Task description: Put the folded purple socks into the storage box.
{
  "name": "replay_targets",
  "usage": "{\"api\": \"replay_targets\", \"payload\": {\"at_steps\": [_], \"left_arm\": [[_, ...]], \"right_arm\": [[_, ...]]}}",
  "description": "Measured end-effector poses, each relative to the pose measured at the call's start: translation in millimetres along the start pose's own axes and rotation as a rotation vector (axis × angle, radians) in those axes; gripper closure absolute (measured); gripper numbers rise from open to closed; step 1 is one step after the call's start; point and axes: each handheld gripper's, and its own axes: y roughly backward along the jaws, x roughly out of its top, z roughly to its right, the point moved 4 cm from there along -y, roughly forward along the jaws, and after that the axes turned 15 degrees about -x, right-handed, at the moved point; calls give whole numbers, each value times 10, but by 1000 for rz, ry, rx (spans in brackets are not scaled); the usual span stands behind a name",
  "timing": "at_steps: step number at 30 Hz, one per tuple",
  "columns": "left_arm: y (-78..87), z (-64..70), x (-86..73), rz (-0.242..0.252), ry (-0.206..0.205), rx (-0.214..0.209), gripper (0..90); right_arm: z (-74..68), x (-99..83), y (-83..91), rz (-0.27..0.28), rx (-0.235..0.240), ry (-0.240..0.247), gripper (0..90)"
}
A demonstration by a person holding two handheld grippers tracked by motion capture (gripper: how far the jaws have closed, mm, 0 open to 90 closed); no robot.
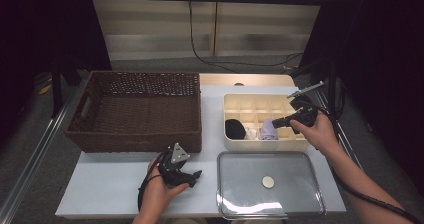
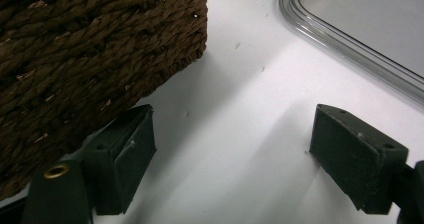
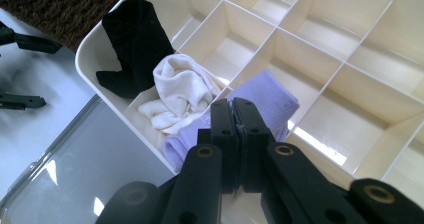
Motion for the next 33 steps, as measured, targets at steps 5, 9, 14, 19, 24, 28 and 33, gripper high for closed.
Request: {"api": "replay_targets", "payload": {"at_steps": [5, 9, 14, 19, 24, 28, 33], "left_arm": [[1, 0, 0, -1, -1, 0, 177], [0, 0, 0, -1, -1, 0, 176], [0, 0, 0, 0, -1, 0, 176], [2, -3, 0, -2, -5, 2, 177], [3, -3, 0, -3, -6, 4, 176], [2, -3, 0, -3, -5, 3, 176], [3, -3, 0, -3, -6, 3, 176]], "right_arm": [[-32, 58, 19, -49, -17, 64, 900], [-41, 75, 4, -88, -27, 93, 900], [-40, 85, -13, -113, -41, 121, 900], [-50, 77, -51, -145, -44, 139, 900], [-81, 70, -97, -143, -33, 135, 900], [-80, 56, -122, -138, -35, 142, 900], [-80, 29, -157, -131, -26, 129, 900]]}}
